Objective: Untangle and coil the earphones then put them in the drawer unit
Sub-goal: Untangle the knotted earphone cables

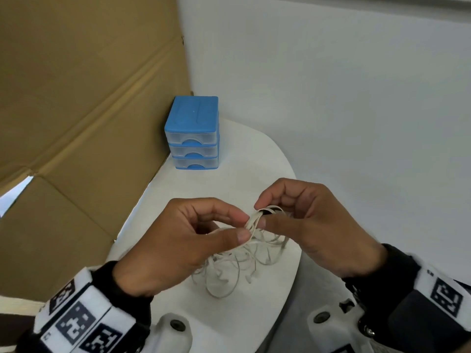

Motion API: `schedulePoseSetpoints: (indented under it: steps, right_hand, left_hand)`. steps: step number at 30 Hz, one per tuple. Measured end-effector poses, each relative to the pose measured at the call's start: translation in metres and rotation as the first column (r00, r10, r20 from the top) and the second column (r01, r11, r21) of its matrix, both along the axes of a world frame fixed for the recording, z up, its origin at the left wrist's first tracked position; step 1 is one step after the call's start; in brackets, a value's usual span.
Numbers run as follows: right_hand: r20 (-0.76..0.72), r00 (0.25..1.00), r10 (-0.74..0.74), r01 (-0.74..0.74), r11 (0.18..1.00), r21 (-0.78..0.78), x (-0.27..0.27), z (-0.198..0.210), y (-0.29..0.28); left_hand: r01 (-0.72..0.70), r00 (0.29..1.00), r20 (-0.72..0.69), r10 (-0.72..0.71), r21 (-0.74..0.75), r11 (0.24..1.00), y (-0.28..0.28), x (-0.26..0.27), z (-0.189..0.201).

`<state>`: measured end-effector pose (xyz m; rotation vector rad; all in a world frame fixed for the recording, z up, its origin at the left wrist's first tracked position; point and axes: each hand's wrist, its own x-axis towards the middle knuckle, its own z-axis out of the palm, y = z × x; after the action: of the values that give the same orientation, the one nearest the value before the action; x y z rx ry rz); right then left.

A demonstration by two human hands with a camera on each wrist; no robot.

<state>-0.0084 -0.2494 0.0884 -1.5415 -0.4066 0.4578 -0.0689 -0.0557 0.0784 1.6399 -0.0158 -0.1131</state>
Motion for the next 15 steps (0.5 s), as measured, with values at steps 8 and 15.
schedulePoseSetpoints:
  steps: [8,15]
  right_hand:
    - [-0.068,0.998,-0.009,0.014,0.998,0.066,-0.0063,0.0022,0.0038]
    - [-0.108,0.988,0.106,-0.099,0.993,0.061,-0.0036,0.0051,0.0007]
  left_hand:
    - [-0.121,0.979,0.171,0.107,0.073,0.990,0.0006,-0.0009,-0.0018]
    - [-0.094,0.982,0.160,0.098,-0.037,0.995,-0.0035,0.0006,-0.0012]
